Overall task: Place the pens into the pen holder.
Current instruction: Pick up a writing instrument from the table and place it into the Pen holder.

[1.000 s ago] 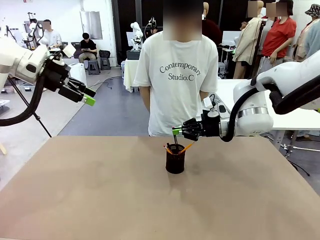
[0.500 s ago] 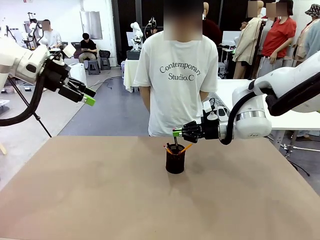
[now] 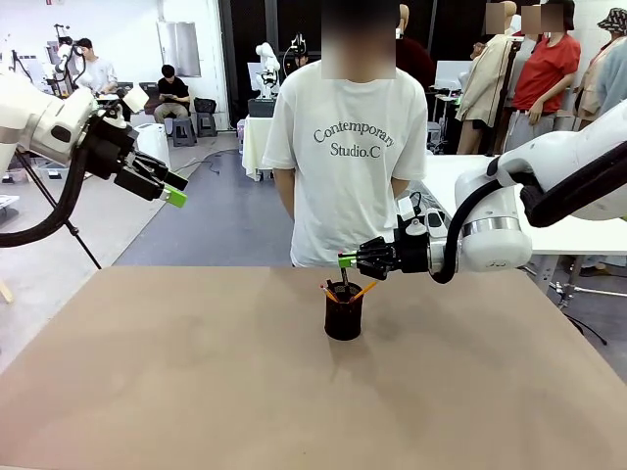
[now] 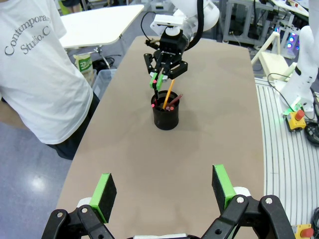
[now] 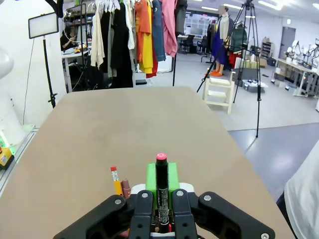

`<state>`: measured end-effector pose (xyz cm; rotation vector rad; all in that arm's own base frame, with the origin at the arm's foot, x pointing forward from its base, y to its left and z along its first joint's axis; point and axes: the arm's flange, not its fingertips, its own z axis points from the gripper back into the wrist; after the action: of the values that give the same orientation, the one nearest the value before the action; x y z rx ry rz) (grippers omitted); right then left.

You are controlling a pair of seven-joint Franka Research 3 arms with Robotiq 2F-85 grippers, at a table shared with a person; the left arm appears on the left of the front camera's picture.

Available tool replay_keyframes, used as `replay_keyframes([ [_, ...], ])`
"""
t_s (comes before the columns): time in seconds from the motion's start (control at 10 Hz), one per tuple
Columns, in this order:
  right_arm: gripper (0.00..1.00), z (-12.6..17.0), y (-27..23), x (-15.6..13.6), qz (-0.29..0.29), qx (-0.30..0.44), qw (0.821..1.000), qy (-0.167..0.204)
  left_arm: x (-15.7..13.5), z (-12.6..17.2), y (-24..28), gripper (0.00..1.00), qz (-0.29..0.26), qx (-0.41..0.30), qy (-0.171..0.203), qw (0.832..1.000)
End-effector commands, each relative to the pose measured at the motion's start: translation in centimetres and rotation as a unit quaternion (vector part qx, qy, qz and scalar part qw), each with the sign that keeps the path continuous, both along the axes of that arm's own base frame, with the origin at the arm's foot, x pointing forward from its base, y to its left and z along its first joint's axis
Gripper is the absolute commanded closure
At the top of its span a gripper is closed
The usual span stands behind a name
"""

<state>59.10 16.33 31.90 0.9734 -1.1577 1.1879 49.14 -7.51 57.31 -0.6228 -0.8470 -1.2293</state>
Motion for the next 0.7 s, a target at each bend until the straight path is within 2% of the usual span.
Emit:
replay_keyframes([
  [0.0, 0.81, 0.18, -0.19, -0.20, 0.015, -0.005, 1.000, -0.009, -0.04, 0.03, 0.23, 0.00, 0.002, 0.001, 0.001, 1.000],
  [0.4, 0.06, 0.35, -0.42, -0.14, 0.017, -0.003, 1.000, -0.003, -0.04, 0.03, 0.23, 0.00, 0.002, 0.001, 0.001, 1.000],
  [0.5, 0.00, 0.38, -0.44, -0.22, 0.018, -0.003, 1.000, -0.002, -0.04, 0.03, 0.23, 0.00, 0.002, 0.001, 0.001, 1.000],
  [0.6, 0.00, 0.43, -0.51, -0.31, 0.018, -0.003, 1.000, -0.002, -0.04, 0.03, 0.23, 0.00, 0.002, 0.001, 0.001, 1.000],
])
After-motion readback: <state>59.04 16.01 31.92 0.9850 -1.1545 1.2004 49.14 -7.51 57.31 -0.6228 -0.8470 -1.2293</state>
